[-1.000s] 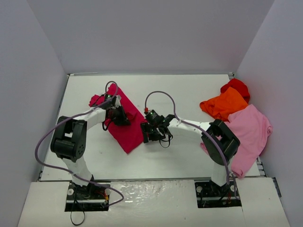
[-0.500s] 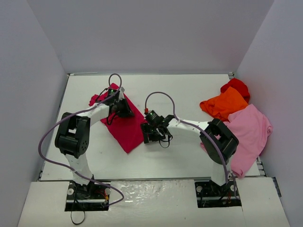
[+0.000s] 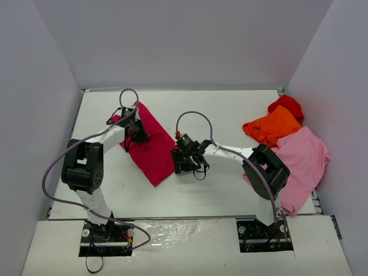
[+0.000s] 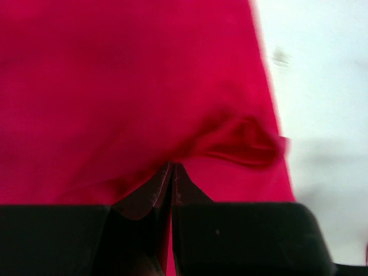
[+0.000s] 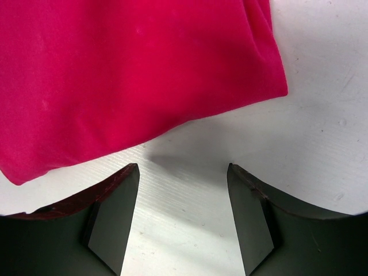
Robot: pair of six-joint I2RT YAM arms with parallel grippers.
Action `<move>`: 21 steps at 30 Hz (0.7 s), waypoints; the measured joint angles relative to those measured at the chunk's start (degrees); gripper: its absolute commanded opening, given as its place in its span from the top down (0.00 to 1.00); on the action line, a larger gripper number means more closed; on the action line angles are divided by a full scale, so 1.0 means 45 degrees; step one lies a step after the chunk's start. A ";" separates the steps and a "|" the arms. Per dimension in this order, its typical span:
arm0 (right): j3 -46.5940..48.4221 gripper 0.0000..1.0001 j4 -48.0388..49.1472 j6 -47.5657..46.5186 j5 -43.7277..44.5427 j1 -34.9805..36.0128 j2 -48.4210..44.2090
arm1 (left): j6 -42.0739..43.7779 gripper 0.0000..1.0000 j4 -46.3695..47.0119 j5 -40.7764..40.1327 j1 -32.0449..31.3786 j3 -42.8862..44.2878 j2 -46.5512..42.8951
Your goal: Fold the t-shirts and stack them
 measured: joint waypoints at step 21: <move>-0.0421 0.37 0.0506 0.0137 0.0007 -0.0006 -0.0253 | -0.0431 1.00 0.0884 0.0730 -0.1610 -0.0562 -0.1755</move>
